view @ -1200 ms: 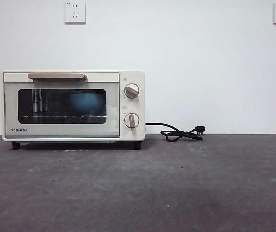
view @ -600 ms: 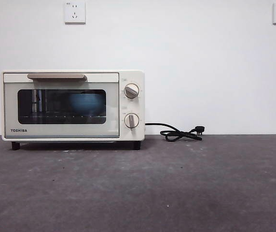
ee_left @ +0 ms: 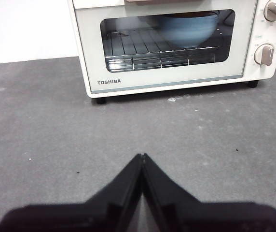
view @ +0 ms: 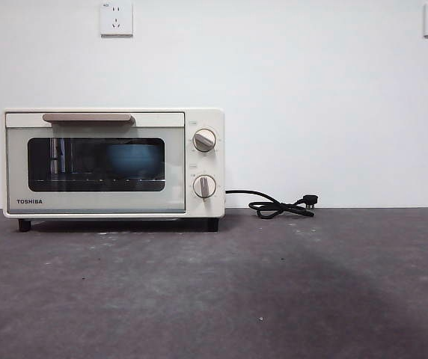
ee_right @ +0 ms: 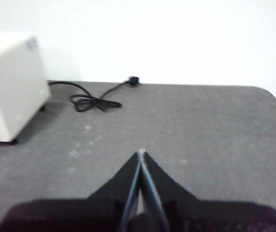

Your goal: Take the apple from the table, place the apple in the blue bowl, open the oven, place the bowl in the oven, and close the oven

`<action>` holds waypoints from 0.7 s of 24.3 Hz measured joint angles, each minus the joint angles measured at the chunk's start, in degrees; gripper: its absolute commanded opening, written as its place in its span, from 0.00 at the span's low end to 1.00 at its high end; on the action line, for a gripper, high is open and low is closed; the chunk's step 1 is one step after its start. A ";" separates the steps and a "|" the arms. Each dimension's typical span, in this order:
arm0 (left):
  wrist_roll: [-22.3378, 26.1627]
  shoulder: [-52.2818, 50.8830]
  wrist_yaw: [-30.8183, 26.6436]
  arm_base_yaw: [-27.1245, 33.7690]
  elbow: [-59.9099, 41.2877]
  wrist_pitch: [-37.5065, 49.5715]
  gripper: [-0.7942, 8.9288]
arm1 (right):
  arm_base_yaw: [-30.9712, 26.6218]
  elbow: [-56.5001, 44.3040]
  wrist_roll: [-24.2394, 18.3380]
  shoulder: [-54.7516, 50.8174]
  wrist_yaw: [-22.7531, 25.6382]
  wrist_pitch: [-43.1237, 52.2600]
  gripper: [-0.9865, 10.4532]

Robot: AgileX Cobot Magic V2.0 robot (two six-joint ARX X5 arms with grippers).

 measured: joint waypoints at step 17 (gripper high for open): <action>0.00 0.00 -0.02 0.00 0.02 0.02 0.08 | -1.75 -25.05 5.49 -22.14 3.54 4.63 0.09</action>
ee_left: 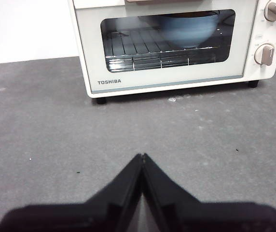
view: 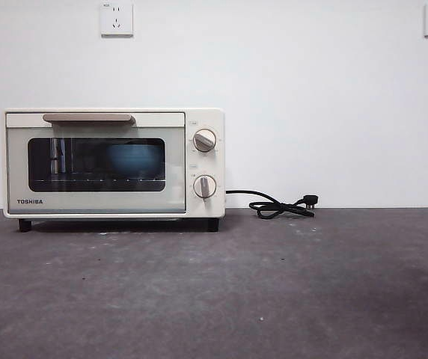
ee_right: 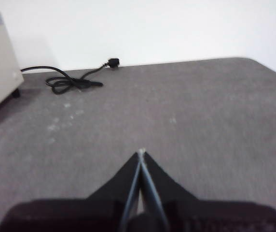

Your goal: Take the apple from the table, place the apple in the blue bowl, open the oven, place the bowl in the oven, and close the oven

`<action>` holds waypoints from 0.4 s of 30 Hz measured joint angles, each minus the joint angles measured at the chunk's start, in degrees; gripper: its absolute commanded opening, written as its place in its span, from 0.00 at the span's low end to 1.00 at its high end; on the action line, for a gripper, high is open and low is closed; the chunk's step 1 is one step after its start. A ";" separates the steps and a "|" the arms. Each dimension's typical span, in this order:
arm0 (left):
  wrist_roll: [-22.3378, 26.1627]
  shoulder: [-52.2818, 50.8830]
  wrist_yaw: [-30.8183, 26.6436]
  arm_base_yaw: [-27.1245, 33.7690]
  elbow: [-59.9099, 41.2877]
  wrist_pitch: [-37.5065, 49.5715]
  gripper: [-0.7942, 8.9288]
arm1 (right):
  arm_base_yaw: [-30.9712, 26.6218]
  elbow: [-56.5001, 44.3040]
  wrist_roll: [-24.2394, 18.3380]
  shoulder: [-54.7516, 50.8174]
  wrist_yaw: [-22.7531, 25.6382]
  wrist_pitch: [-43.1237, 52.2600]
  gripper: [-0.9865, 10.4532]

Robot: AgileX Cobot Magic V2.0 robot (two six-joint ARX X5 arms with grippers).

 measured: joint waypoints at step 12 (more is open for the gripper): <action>0.00 0.15 0.00 0.00 -0.02 0.00 0.08 | -0.17 -0.13 -1.42 -0.33 2.47 -3.37 0.09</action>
